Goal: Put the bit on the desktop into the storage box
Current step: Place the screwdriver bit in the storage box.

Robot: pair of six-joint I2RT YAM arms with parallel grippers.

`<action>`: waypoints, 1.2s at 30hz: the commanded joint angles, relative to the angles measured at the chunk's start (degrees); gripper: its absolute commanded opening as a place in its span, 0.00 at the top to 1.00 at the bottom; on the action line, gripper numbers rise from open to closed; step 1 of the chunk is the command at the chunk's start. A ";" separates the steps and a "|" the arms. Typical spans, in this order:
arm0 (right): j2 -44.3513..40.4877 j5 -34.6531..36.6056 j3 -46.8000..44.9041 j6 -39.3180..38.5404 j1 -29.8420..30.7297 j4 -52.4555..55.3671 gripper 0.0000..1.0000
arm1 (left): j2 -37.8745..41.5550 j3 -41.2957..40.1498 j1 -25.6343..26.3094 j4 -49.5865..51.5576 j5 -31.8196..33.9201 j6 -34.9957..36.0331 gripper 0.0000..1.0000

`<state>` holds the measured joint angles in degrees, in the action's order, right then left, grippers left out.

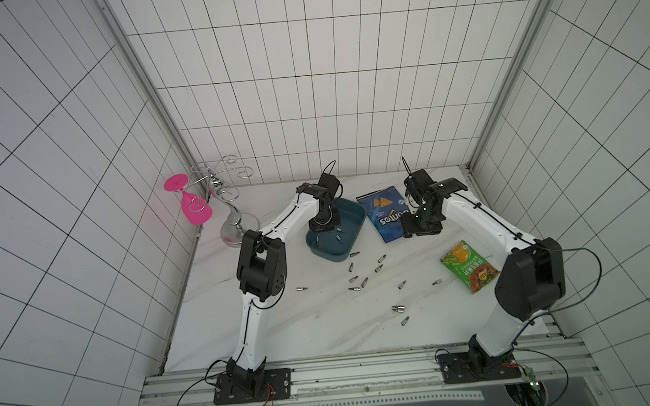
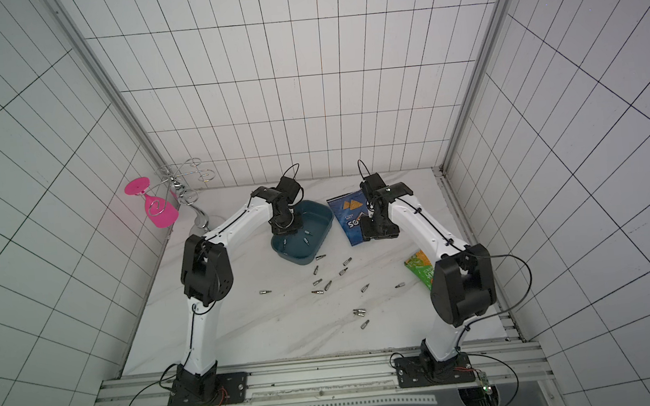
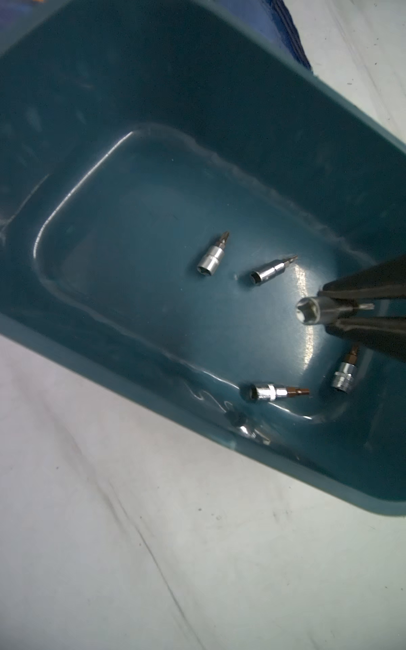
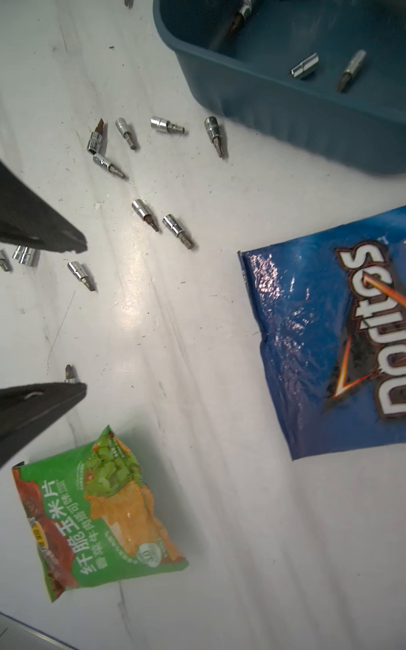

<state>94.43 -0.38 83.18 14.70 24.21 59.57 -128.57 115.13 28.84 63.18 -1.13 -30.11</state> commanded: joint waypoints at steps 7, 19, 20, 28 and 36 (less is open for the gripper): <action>-9.31 4.38 -12.32 7.14 -2.61 0.77 0.35 | -6.37 4.28 0.33 -0.25 1.05 2.59 1.00; -11.16 1.51 -20.26 13.07 -5.46 -0.13 0.34 | -9.67 4.90 0.25 0.32 0.72 3.38 1.00; -11.29 1.02 -20.79 13.23 -5.47 -0.29 0.34 | -9.65 4.84 0.21 0.28 0.63 3.43 1.00; -10.03 -2.04 -25.89 14.39 -6.84 -4.05 0.35 | -10.50 5.43 0.43 0.28 0.34 3.36 1.00; -9.11 -3.40 -29.68 14.38 -7.91 -6.91 0.36 | -11.13 5.97 0.59 0.89 0.64 3.42 0.98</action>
<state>84.84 -2.85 54.41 28.16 16.88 53.74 -138.10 119.61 29.04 64.01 -0.95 -27.35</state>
